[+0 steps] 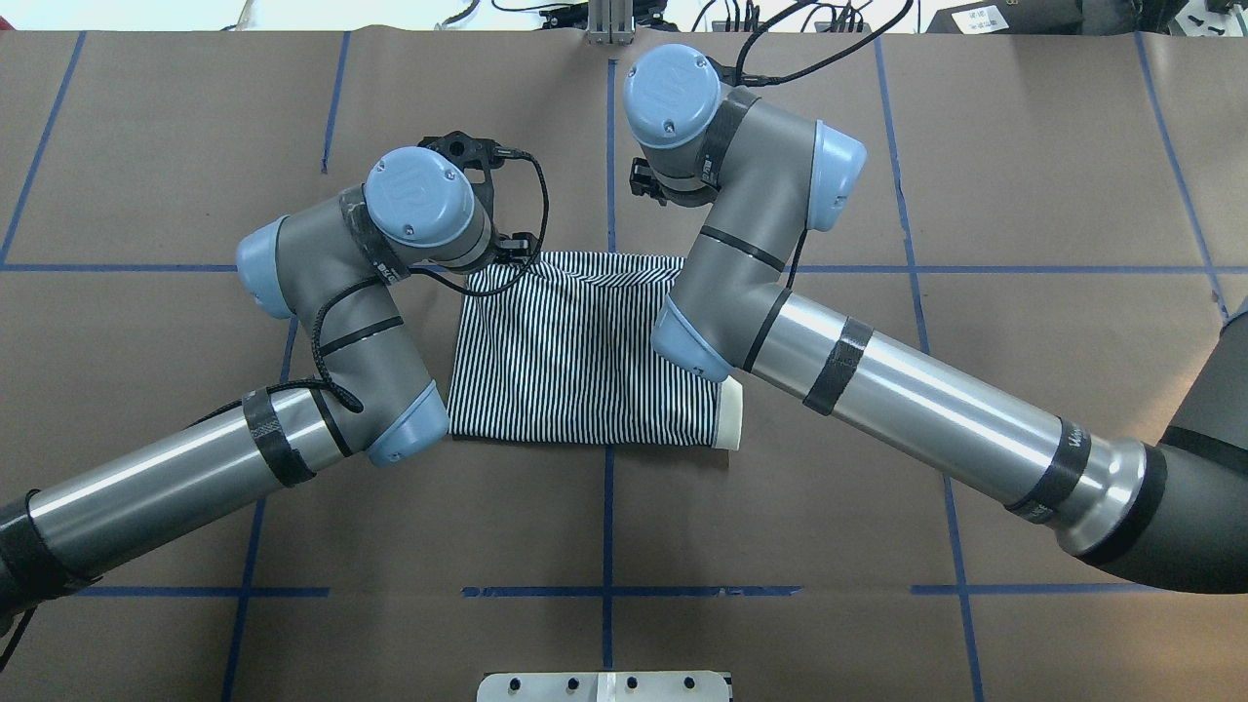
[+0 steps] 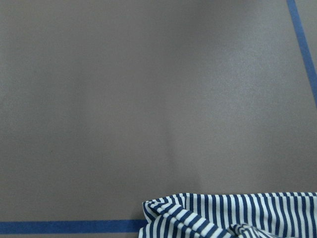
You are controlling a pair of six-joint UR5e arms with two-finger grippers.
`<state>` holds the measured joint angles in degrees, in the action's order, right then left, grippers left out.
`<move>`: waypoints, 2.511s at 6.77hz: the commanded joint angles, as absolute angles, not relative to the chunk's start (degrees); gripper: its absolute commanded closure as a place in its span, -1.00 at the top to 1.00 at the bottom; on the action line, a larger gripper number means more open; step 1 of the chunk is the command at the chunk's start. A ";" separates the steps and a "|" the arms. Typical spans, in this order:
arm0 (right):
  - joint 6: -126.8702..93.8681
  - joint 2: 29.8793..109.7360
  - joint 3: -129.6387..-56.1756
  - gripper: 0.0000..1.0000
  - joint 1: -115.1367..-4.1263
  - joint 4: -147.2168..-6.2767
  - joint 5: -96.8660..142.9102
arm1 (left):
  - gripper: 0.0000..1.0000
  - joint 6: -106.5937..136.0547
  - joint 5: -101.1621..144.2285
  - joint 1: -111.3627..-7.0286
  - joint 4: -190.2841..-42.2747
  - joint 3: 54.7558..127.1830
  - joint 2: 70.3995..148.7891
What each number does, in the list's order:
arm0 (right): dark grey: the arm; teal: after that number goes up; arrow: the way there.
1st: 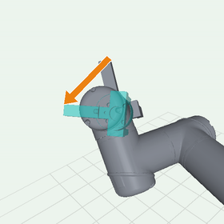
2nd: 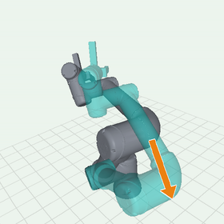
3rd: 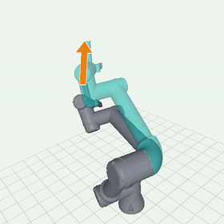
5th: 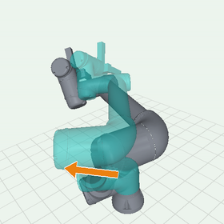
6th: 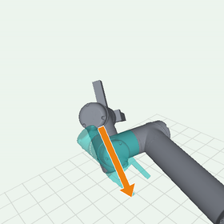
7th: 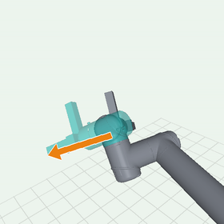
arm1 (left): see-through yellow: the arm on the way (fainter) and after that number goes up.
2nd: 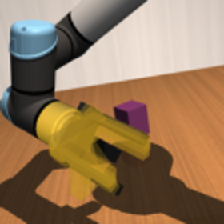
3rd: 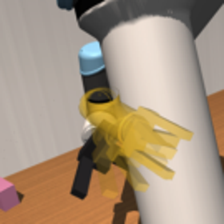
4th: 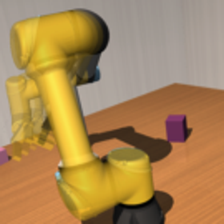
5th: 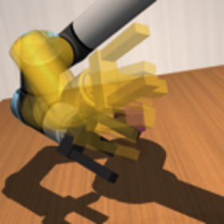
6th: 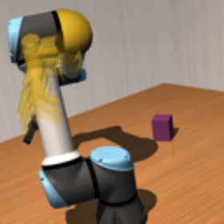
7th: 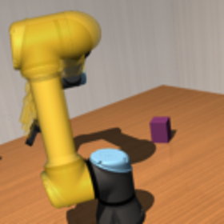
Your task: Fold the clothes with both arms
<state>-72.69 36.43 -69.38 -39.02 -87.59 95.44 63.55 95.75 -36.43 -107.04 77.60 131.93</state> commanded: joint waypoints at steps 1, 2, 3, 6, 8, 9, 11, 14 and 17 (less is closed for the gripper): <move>-72.69 37.26 -69.79 1.00 -39.02 -87.45 95.45 | 1.00 62.50 91.95 -36.73 -109.58 73.24 131.92; -72.60 38.14 -69.96 1.00 -38.94 -87.36 95.45 | 1.00 58.66 92.02 -38.65 -111.08 72.95 131.31; -71.47 39.01 -71.18 1.00 -39.02 -87.36 95.45 | 1.00 54.10 92.11 -41.37 -112.75 72.95 130.18; -52.22 54.33 -87.98 1.00 -45.75 -87.71 101.82 | 1.00 32.32 104.19 -52.53 -114.26 88.84 117.33; -32.10 75.48 -103.91 1.00 -54.44 -87.10 108.34 | 1.00 16.34 113.51 -62.00 -112.95 102.69 102.28; -24.25 81.68 -105.80 1.00 -60.58 -86.84 112.20 | 1.00 9.30 117.21 -67.53 -112.85 104.40 98.04; -3.71 92.67 -105.39 1.00 -73.68 -86.48 122.12 | 1.00 3.17 122.07 -74.77 -111.54 103.80 92.57; -2.11 104.04 -102.59 1.00 -81.27 -86.31 125.31 | 1.00 1.42 126.53 -87.68 -110.67 96.08 88.25; -2.02 104.50 -99.23 1.00 -86.22 -86.13 134.91 | 1.00 -4.57 130.69 -88.42 -90.23 95.52 86.84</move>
<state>-1.96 104.27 -99.79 -85.37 -86.16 133.30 -3.71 129.90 -88.00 -97.93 94.69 87.36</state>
